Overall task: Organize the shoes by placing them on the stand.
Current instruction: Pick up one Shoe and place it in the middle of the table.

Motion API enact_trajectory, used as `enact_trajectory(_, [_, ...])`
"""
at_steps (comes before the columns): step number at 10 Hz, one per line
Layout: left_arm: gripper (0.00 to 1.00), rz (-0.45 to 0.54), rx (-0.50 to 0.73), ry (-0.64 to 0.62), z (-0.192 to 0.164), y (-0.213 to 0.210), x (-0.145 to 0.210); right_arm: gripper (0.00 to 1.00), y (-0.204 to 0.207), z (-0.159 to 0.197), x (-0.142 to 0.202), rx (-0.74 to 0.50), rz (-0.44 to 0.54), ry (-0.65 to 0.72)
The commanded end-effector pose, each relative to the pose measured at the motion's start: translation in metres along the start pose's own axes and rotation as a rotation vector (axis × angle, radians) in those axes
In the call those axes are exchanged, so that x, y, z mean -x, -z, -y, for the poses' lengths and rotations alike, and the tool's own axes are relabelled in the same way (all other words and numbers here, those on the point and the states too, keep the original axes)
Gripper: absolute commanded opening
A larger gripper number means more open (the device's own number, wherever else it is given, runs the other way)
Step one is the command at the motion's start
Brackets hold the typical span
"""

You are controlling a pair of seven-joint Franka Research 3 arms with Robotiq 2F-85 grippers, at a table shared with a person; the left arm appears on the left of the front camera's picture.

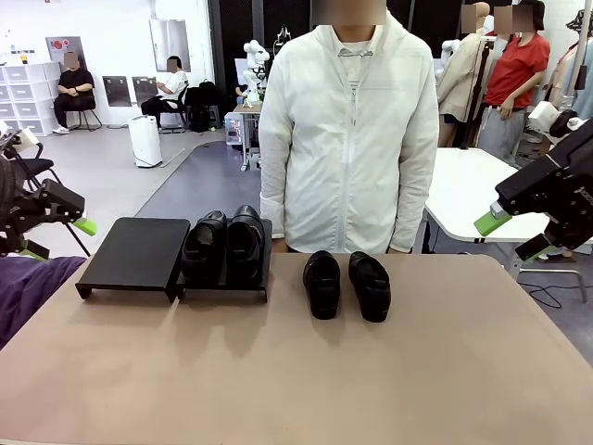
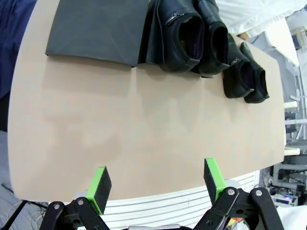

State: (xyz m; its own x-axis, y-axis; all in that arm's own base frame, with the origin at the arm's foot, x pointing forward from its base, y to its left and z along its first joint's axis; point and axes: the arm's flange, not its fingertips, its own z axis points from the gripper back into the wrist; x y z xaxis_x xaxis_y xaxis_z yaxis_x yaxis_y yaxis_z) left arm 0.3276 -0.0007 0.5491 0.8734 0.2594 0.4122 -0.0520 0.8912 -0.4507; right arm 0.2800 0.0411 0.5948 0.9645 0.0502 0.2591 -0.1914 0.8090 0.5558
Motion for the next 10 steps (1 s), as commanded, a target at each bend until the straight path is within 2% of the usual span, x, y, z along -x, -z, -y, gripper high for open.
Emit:
enact_trajectory(1, [1.00, 0.004, 0.011, -0.009, 0.000, -0.001, -0.001, 1.00, -0.003, -0.002, -0.001, -0.018, -0.004, 0.002])
enact_trajectory(4, [1.00, 0.004, 0.011, -0.009, 0.000, -0.001, -0.001, 1.00, 0.000, 0.000, 0.000, 0.000, 0.000, 0.000])
enact_trajectory(5, [1.00, 0.004, 0.011, -0.009, 0.000, -0.001, -0.001, 1.00, 0.018, -0.014, -0.022, 0.155, 0.076, 0.138])
enact_trajectory(7, [1.00, 0.004, 0.011, -0.009, 0.000, -0.001, -0.001, 1.00, 0.114, -0.049, -0.107, 0.291, -0.084, -0.018])
enact_trajectory(9, [1.00, 0.004, 0.011, -0.009, 0.000, -0.001, -0.001, 1.00, 0.210, -0.064, -0.174, 0.481, -0.109, 0.038])
enact_trajectory(10, [1.00, 0.004, 0.011, -0.009, 0.000, -0.001, -0.001, 1.00, 0.238, -0.073, -0.187, 0.557, -0.070, 0.011])
